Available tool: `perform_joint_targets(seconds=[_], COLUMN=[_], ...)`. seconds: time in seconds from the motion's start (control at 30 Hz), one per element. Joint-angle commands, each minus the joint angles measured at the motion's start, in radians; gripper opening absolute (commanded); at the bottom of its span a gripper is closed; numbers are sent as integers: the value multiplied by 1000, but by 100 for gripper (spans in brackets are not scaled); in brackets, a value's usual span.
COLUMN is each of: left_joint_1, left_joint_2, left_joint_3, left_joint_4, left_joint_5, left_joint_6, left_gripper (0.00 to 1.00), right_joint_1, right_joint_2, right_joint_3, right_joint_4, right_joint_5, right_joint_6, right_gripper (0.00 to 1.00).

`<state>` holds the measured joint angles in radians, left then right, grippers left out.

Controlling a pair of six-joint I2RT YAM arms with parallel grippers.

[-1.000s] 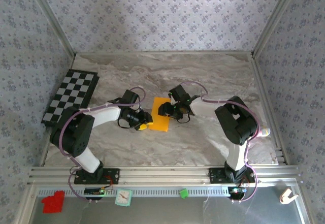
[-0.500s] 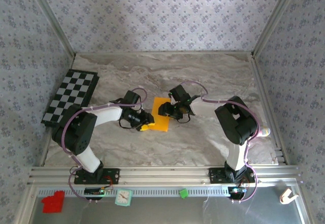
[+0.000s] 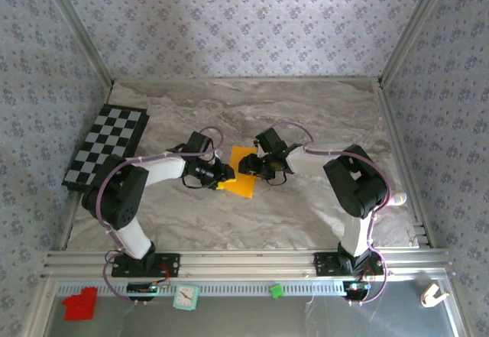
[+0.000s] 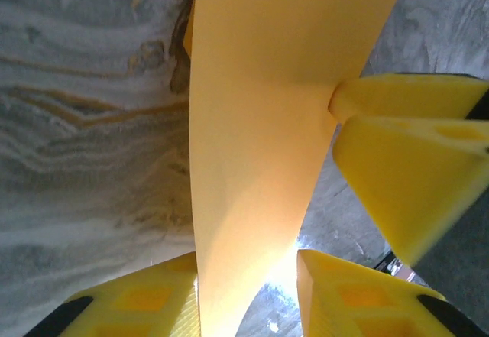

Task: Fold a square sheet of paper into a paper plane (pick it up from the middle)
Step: Third fold the triangle at the center of the table.

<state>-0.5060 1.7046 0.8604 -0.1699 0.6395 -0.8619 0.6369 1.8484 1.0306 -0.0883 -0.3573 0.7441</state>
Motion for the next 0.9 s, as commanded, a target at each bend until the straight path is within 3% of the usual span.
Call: perform_joint_targets(seconds=[0.0,0.47,0.87], left_joint_1=[13,41,43], left_joint_2=[24,92,127], left_joint_3=[34,87,148], left_joint_4=[12,2,-47], left_joint_5=[13,21,19], left_joint_6=[0,16,57], left_gripper=[33,19,14], right_joint_1=[-8,-11,-18], right_joint_2=[21,11,-7], right_joint_3=[-39,-50,-49], right_joint_4=[-59,-50,-47], right_joint_5=[34,34,24], right_joint_6=[-2,-19,-38], right_gripper=[54,51,51])
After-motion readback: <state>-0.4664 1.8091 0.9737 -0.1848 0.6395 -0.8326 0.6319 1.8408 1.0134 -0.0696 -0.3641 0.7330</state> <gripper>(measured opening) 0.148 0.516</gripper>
